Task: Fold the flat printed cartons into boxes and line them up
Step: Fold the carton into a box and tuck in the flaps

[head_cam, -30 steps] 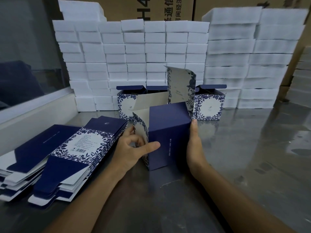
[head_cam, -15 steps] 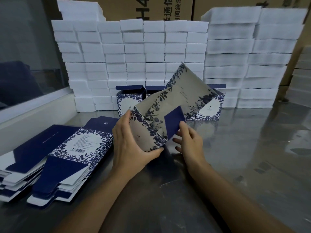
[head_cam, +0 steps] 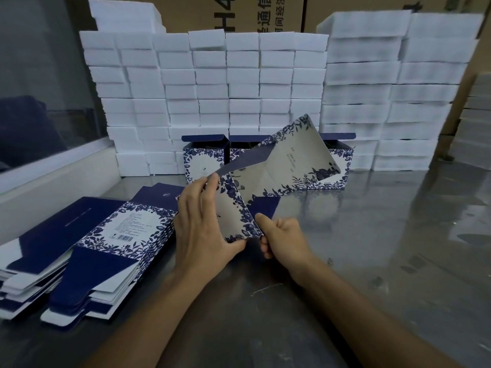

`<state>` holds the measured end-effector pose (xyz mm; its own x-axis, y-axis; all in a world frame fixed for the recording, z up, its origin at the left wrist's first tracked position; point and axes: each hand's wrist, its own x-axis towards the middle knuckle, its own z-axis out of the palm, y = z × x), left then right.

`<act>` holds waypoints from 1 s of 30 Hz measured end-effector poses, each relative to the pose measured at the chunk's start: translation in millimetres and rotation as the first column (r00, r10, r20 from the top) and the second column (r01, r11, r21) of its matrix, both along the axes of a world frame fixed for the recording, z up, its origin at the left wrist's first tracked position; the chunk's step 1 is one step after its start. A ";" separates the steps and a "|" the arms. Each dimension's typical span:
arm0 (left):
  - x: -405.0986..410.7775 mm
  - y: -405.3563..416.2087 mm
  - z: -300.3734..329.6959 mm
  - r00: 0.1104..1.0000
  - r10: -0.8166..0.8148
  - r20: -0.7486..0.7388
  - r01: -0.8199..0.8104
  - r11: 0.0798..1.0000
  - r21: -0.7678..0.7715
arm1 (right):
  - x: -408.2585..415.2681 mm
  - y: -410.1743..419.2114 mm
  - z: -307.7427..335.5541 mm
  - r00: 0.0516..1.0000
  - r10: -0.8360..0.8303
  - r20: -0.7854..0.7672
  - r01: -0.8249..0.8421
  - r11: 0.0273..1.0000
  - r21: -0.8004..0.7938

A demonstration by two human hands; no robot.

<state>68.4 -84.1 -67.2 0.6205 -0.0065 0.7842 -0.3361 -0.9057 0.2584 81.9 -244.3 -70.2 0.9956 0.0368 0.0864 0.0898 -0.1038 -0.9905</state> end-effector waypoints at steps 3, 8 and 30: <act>1.9 -0.8 -1.2 0.999 -0.043 0.012 0.044 0.998 -0.051 | -0.6 1.2 0.7 1.000 -0.006 -0.014 0.006 1.000 0.026; 3.8 1.1 -4.0 0.993 -0.112 0.022 0.114 0.988 -0.105 | 1.9 -2.3 1.3 0.998 -0.049 -0.035 0.053 0.992 0.112; 0.8 -1.5 -3.2 0.966 -0.256 0.034 0.258 0.954 -0.151 | 14.4 -28.8 4.0 0.958 -0.271 -0.094 0.287 0.913 0.292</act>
<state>69.2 -85.6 -70.4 0.6030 -0.0437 0.7966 -0.5568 -0.7382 0.3809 96.3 -273.1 -66.1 0.9649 -0.2626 -0.0002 0.0500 0.1844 -0.9816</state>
